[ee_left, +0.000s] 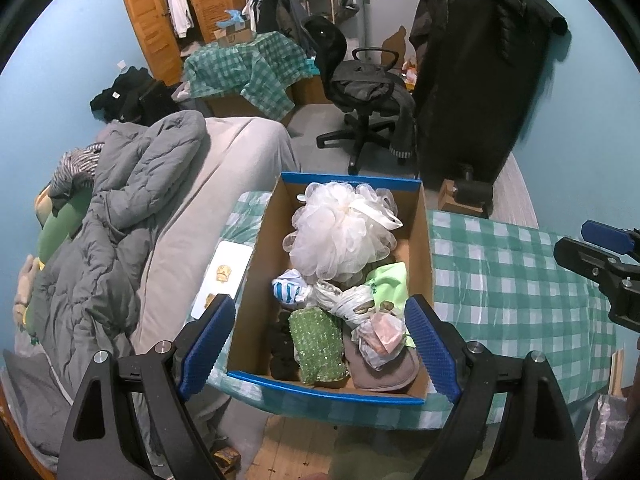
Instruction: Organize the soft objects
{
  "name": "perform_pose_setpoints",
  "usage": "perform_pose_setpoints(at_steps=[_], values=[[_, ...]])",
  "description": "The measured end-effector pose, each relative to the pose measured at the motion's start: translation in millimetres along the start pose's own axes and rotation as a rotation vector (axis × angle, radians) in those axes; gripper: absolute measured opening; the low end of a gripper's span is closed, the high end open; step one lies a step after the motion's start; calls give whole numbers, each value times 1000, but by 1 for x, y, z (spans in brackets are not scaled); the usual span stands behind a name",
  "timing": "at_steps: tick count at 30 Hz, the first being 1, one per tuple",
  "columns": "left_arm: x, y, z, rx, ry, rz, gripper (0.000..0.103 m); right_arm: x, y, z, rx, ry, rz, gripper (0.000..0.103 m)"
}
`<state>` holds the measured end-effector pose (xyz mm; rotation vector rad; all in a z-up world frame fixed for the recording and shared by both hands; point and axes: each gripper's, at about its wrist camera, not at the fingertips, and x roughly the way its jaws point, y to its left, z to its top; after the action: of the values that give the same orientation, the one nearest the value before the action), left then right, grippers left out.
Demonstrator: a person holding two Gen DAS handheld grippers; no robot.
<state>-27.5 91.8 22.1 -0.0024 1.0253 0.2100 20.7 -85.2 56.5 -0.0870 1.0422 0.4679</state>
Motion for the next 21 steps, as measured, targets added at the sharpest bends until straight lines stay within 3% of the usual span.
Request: perform_pose_setpoints(at_steps=[21], values=[[-4, -13, -1, 17, -9, 30, 88, -2, -2, -4, 1, 3, 4, 71]])
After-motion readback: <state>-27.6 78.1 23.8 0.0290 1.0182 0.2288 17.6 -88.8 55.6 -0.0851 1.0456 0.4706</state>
